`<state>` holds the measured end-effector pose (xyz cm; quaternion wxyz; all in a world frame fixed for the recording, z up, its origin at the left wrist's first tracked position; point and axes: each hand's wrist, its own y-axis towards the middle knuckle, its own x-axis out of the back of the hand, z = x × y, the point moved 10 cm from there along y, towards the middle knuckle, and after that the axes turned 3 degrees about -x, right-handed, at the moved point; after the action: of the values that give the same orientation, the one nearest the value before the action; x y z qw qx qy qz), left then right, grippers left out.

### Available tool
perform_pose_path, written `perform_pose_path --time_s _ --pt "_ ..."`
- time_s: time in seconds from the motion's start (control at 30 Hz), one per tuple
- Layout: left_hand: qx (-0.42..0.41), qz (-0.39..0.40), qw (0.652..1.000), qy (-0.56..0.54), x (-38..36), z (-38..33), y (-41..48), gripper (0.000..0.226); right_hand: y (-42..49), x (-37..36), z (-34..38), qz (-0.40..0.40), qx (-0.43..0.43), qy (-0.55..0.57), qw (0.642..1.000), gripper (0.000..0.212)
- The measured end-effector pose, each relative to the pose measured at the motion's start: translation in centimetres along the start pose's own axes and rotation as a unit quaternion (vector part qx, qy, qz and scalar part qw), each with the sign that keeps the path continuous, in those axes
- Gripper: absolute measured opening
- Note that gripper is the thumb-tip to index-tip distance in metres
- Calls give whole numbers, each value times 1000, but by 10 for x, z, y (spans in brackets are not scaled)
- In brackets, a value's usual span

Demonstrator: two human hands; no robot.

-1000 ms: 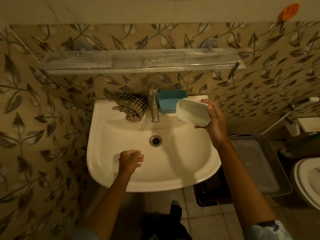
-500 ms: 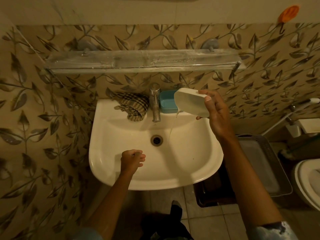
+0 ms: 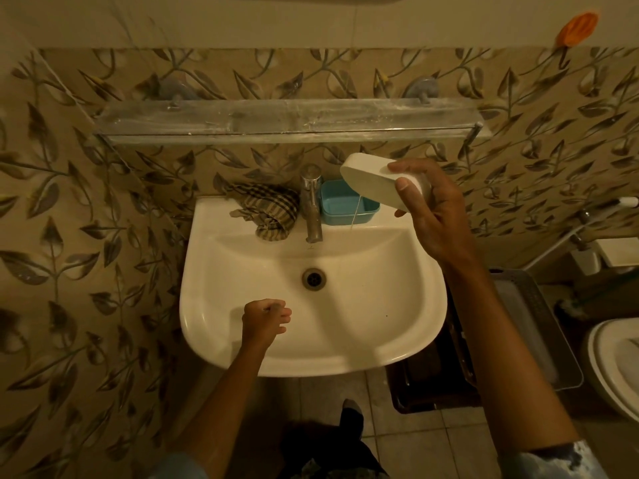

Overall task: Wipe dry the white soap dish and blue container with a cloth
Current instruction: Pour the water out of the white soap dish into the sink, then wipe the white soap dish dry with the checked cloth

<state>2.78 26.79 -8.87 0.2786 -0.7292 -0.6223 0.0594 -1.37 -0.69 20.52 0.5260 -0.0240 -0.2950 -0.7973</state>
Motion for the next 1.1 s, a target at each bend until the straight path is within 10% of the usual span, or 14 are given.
perform_pose_path --time_s 0.73,1.1 --pt "1 -4 1000 4 -5 -4 8 23 -64 -70 -77 80 -76 -94 989 18" --pt "-23 1 1000 18 -8 -26 33 22 -73 -51 -115 -15 -131 -49 990 19"
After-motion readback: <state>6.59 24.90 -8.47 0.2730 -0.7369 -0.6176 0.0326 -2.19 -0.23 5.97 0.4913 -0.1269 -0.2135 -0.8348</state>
